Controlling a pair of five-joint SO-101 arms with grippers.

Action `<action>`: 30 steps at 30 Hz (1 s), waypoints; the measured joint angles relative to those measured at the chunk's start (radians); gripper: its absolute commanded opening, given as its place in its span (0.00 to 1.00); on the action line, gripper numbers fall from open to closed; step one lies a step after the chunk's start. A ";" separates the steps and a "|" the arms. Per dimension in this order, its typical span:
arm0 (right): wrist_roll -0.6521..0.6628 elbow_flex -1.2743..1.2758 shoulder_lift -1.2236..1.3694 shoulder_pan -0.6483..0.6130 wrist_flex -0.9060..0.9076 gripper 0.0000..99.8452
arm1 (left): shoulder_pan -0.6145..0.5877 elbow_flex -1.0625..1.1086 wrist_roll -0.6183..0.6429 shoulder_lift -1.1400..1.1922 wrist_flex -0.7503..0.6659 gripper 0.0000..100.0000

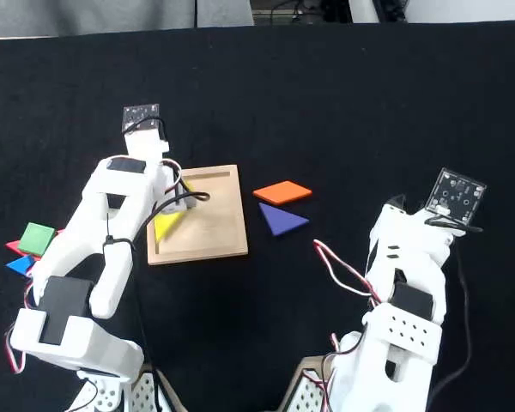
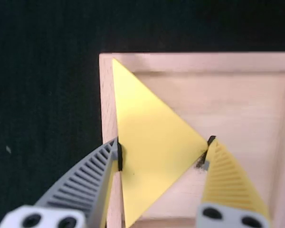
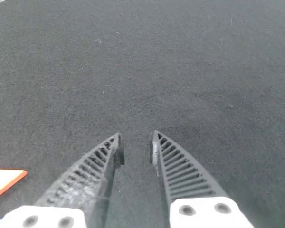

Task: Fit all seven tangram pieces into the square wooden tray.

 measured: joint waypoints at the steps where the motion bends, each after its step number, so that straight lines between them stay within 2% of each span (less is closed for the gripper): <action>1: 0.000 0.000 0.000 0.000 0.000 0.10 | 0.000 0.000 0.000 0.000 0.018 0.17; 4: 0.000 0.000 0.000 0.000 0.000 0.10 | 0.000 0.000 0.000 0.000 0.057 0.18; 8: 0.000 0.000 0.000 0.000 0.000 0.10 | 0.000 0.000 0.000 0.000 0.068 0.28; 17: 0.000 0.000 0.000 0.000 0.000 0.10 | -0.008 0.000 0.000 0.000 0.068 0.28; 23: 0.000 0.000 0.000 0.000 0.000 0.10 | -0.057 -0.034 0.000 0.000 0.068 0.34; 30: 0.000 0.000 0.000 0.000 0.000 0.10 | -0.054 -0.035 0.000 0.000 0.068 0.34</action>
